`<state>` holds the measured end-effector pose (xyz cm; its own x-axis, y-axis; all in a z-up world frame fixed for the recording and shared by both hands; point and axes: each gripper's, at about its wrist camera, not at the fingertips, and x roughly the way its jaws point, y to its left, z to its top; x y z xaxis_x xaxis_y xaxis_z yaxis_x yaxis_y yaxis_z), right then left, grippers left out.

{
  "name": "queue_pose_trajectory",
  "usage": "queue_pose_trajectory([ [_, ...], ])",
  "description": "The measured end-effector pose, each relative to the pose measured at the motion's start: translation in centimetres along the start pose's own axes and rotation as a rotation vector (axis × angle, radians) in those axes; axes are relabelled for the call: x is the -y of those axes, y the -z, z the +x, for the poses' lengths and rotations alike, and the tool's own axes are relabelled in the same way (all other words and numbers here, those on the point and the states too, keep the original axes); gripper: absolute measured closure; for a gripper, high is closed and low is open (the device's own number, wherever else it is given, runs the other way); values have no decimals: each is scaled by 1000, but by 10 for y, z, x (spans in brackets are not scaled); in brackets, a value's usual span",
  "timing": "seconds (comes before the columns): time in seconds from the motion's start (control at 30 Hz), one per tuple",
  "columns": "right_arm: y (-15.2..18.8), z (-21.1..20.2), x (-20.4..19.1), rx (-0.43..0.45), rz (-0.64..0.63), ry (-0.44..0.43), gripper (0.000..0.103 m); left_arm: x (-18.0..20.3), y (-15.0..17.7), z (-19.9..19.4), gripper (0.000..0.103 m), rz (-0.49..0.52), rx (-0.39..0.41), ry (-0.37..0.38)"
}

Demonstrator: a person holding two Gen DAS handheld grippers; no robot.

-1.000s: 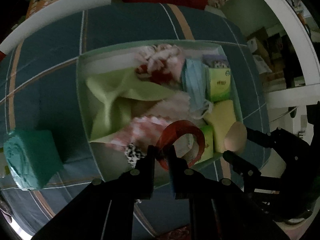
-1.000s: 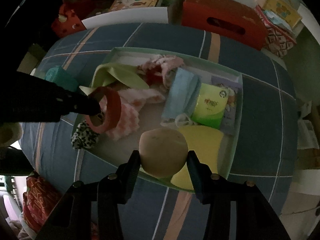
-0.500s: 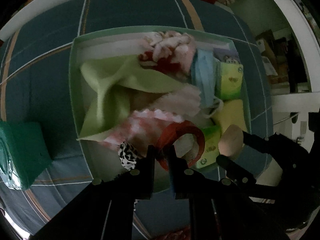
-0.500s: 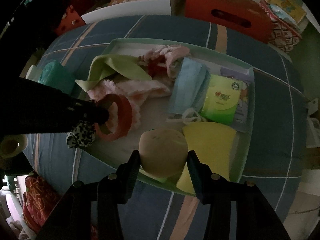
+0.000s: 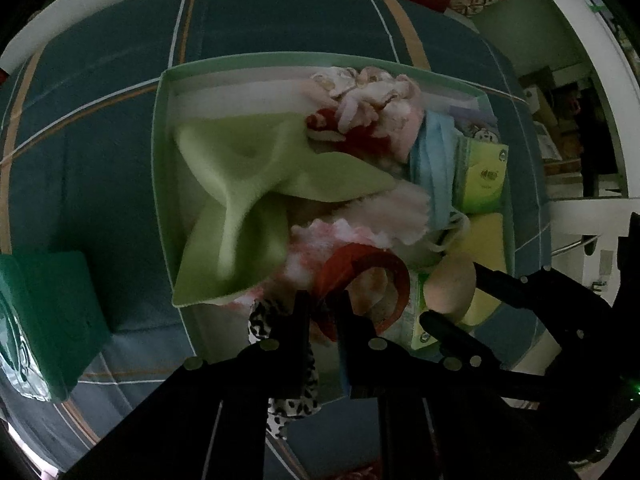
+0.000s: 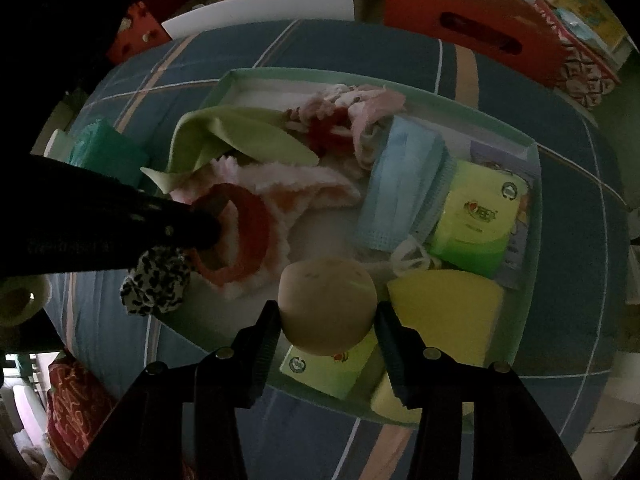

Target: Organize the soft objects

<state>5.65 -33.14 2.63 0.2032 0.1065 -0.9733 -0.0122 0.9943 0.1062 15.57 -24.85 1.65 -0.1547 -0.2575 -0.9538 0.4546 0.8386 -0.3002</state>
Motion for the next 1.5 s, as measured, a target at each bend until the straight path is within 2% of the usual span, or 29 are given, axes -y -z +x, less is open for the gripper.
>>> queue_pose_trajectory([
  [0.1, -3, 2, -2, -3, 0, 5, 51, -4, -1, -3, 86, 2, -9, 31],
  [0.23, -2, 0, -6, -5, -5, 19, 50, -2, 1, -11, 69, 26, 3, 39],
  [0.33, -1, -4, -7, -2, -5, 30, 46, 3, 5, -17, 69, 30, 16, 49],
  [0.37, -1, -6, -8, 0, -5, 35, 42, 5, 7, -19, 69, 32, 20, 50],
  [0.47, 1, -12, -12, 7, -7, 43, 41, 7, 13, -25, 67, 36, 32, 46],
  [0.67, 8, -28, -22, 24, 4, 55, 38, 2, 30, -41, 53, 23, 74, 10],
  [0.87, 19, -36, -36, 44, 34, 53, 31, -12, 47, -52, 51, 2, 116, -52],
  [0.9, 21, -37, -37, 46, 41, 52, 30, -16, 51, -54, 48, -5, 125, -60],
  [0.97, 25, -38, -38, 48, 65, 55, 30, -22, 56, -56, 28, -18, 145, -79],
  [1.1, 35, -35, -43, 51, 116, 31, 30, -39, 69, -59, 25, -63, 183, -117],
  [1.17, 40, -33, -45, 53, 136, 24, 30, -46, 76, -58, 13, -77, 198, -139],
  [1.27, 46, -31, -50, 58, 156, 25, 30, -56, 92, -57, 10, -89, 234, -177],
  [1.33, 49, -31, -54, 61, 168, 24, 28, -61, 100, -58, 9, -96, 254, -186],
  [1.4, 52, -32, -60, 74, 179, 25, 14, -67, 111, -60, 6, -102, 287, -198],
  [1.5, 58, -35, -69, 99, 194, 34, 5, -73, 125, -63, 5, -101, 331, -232],
])
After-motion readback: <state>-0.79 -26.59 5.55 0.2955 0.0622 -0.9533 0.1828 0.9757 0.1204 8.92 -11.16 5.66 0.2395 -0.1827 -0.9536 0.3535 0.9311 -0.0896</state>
